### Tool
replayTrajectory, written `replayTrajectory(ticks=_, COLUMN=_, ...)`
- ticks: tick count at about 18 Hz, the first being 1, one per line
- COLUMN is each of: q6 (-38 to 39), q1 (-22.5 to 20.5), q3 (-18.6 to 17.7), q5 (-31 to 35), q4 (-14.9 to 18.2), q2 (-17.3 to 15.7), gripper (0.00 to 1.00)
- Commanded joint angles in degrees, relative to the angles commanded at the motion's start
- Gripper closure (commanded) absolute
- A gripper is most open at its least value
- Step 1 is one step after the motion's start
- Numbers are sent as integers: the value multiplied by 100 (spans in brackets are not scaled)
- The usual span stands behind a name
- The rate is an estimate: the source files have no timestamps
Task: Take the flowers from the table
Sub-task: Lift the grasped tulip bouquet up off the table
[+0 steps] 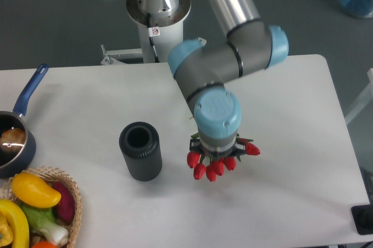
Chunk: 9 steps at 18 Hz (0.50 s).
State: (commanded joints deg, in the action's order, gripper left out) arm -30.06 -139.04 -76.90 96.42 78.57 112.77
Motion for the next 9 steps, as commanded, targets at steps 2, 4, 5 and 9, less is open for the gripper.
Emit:
replayTrajectory(ticks=2, q6=-411, q1=0, q3=0, q5=-9, q4=0, q2=-211, gripper=100)
replayTrajectory(ticks=4, q6=-772, q1=-44, q3=-9, q5=-44, q4=17, q2=-422, gripper=100)
replayTrajectory(ticks=5, q6=-887, q1=-44, q3=-18, q5=-44, q4=35, q2=-510, gripper=100)
replayTrajectory(ticks=9, q6=-1160, q1=-123, q3=52, q5=-245, q4=70, q2=-843, gripper=100)
